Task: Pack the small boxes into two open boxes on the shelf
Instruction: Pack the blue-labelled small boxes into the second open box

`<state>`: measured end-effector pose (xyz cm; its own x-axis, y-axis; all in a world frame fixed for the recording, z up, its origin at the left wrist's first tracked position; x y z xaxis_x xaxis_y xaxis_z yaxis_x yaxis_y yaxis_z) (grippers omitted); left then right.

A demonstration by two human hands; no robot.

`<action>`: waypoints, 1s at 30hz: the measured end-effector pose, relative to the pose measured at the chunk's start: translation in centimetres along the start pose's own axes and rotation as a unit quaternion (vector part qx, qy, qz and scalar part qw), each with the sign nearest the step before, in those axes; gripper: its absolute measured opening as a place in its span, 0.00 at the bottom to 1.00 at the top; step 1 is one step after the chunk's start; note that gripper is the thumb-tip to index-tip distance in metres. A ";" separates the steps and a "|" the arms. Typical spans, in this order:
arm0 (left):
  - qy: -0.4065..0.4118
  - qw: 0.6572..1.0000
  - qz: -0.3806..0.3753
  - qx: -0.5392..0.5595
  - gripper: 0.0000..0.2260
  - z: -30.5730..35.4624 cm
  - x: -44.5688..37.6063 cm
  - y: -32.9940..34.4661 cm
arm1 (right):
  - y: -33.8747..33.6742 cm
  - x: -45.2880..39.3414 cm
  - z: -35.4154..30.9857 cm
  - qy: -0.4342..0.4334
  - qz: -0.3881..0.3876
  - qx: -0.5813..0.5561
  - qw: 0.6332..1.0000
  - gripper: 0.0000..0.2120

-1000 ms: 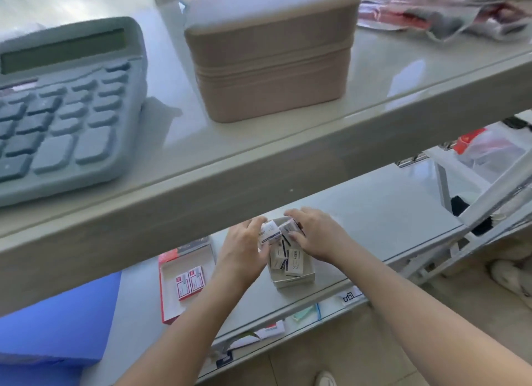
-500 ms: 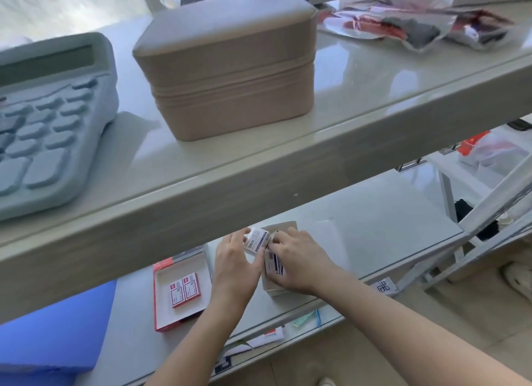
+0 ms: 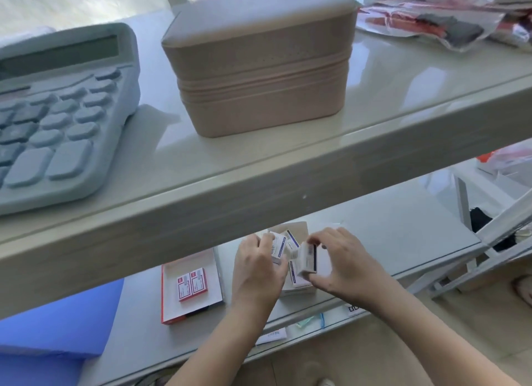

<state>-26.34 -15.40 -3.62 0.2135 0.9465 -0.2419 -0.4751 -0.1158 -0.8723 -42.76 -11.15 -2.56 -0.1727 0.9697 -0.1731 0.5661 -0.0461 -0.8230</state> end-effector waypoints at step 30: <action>0.073 0.988 -0.095 -0.099 0.19 1.8 -2.6 4.8 | 1.5 4.3 0.4 0.035 0.007 -0.059 0.998 0.26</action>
<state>-30.75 -17.89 -6.39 0.4114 0.9046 -0.1118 -0.2420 -0.0098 -0.9702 -42.98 -7.16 -4.75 -0.1105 0.9836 -0.1427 0.6601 -0.0347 -0.7504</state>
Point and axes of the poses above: each hand's wrist, its own x-axis away from the middle knuckle, its own y-axis out of the palm, z = x × y, the point moved 5 cm from there along -x, towards the middle knuckle, and after that the axes turned 3 degrees about -y, right-handed, at the moved point
